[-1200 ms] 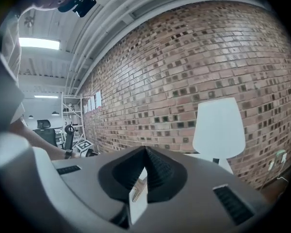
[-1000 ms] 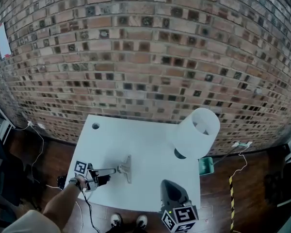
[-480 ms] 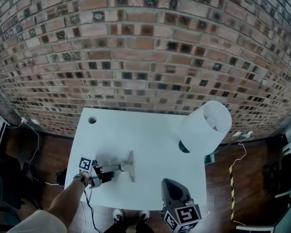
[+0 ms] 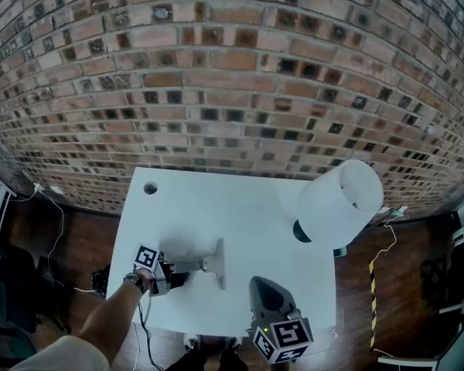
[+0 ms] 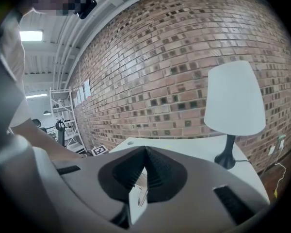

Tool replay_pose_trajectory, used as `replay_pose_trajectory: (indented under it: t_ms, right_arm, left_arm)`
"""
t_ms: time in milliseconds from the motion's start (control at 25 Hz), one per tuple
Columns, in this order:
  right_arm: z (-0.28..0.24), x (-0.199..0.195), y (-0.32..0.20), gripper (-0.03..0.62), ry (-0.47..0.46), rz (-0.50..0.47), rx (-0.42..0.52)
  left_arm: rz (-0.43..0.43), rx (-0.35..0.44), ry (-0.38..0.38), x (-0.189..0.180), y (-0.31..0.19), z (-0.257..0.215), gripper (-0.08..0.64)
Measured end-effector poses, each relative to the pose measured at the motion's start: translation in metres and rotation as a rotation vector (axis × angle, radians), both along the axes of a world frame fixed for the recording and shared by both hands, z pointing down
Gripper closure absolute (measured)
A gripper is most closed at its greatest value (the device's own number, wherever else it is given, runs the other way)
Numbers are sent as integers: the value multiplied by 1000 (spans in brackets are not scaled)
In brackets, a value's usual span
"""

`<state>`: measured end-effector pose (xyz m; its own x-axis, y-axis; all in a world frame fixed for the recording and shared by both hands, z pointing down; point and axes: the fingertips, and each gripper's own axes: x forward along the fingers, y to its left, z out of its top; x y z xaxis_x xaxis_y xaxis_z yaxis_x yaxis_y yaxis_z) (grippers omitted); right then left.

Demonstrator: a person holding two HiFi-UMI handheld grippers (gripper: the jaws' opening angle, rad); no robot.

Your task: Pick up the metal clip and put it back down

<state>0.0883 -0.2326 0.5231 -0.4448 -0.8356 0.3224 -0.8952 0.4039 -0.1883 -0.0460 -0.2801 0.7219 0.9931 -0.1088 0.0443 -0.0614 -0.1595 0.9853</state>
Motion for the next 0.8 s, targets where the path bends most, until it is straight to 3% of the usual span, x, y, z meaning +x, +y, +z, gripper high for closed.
replay_pose_trajectory:
  t_ms: [240, 400, 520, 680, 800]
  right_arm:
    - [9, -7, -6, 611, -2, 10, -17]
    - [13, -11, -9, 611, -7, 18, -23]
    - [14, -14, -10, 611, -9, 16, -23]
    - [15, -13, -9, 611, -9, 19, -25]
    - [15, -9, -8, 611, -7, 24, -25]
  left_arm:
    - [34, -29, -65, 16, -10, 6, 357]
    - [40, -61, -70, 33, -12, 5, 351]
    - [37, -91, -76, 41, -12, 6, 382]
    - [28, -89, -137, 42, -14, 18, 527]
    - [25, -90, -132, 43, -12, 16, 540]
